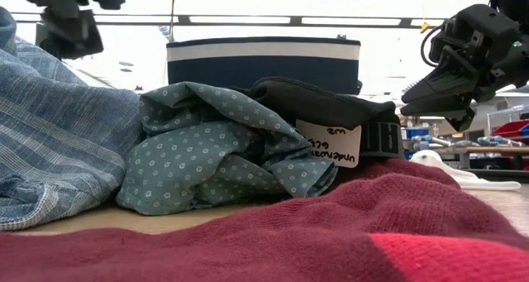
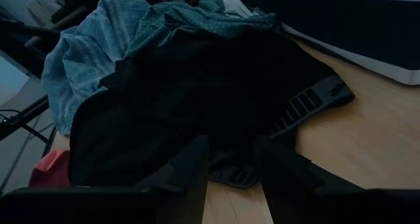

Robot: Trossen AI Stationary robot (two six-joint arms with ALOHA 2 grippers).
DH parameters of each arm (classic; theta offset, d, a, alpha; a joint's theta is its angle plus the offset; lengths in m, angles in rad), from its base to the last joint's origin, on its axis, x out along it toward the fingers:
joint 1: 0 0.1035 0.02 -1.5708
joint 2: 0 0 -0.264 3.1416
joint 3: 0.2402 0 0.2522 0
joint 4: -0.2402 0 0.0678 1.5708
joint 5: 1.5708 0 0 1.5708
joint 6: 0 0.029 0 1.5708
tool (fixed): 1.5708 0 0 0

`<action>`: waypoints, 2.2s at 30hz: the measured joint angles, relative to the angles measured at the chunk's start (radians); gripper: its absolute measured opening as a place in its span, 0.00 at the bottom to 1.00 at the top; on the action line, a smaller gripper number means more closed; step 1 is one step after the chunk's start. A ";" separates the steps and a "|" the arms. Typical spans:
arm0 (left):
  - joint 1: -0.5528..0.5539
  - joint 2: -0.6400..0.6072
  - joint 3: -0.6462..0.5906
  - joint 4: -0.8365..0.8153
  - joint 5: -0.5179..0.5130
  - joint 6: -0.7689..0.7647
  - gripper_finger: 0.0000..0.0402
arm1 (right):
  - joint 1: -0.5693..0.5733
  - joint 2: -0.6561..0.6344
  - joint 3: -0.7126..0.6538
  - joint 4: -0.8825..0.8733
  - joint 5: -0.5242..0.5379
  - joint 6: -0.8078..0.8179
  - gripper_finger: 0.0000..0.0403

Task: Sort clothes
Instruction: Put the blue shirt into the blue laundry bin

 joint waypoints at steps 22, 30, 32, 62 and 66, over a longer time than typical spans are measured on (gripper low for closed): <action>-0.139 0.287 0.000 -0.118 0.072 -0.076 0.09 | 0.000 0.000 0.000 0.003 0.000 0.001 0.32; -0.137 0.261 0.138 -0.035 0.095 -0.016 0.01 | 0.000 0.000 0.000 0.003 0.000 0.001 0.32; -0.133 0.260 0.219 -0.043 0.041 0.028 0.01 | 0.000 0.000 0.000 0.003 0.000 0.001 0.32; 0.394 0.759 1.448 0.145 -0.234 0.737 0.00 | -0.003 0.000 0.001 0.048 0.011 -0.038 0.32; 0.461 0.811 1.537 0.333 -0.235 0.738 0.00 | -0.003 0.000 0.001 0.048 0.013 -0.038 0.32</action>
